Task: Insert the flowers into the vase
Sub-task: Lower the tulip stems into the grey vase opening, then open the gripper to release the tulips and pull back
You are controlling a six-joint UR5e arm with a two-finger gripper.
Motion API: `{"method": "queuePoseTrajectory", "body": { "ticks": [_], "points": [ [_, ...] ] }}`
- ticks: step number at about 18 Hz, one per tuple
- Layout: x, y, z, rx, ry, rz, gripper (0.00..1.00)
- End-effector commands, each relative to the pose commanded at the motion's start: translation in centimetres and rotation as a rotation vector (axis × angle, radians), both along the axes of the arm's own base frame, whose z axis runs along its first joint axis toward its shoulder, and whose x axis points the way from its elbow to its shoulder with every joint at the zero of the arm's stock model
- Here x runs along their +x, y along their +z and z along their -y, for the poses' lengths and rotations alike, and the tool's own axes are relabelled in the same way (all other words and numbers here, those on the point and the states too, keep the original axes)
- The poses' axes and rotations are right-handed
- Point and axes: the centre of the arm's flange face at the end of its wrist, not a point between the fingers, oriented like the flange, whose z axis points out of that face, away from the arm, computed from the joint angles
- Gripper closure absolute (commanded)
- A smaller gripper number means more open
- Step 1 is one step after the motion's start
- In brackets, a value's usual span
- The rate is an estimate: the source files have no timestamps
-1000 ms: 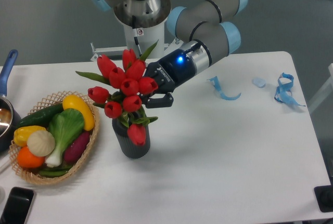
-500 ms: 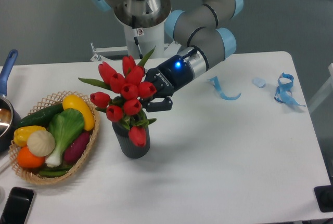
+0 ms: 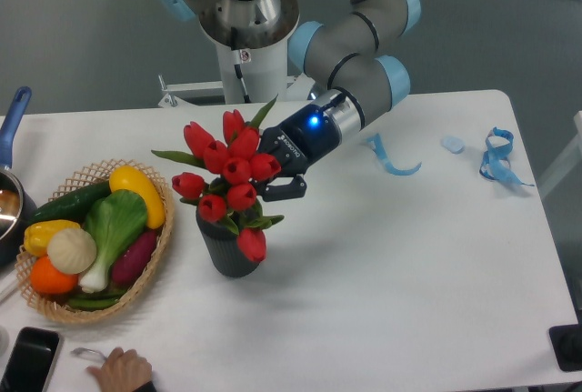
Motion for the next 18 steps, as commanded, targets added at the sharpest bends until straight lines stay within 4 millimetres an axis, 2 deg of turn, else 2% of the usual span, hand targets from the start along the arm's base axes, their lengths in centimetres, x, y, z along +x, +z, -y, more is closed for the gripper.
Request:
{"method": "queuePoseTrajectory", "body": {
  "ticks": [6,11,14,18],
  "points": [
    [0.47,-1.0,0.07,-0.04,0.0,-0.001,0.79],
    [0.54,-1.0,0.01,-0.04,-0.002,-0.001,0.68],
    [0.43,-0.96,0.05,-0.04,0.0,-0.004,0.52],
    [0.49,-0.94,0.07,-0.039,0.0,-0.008,0.49]
  ]
}}
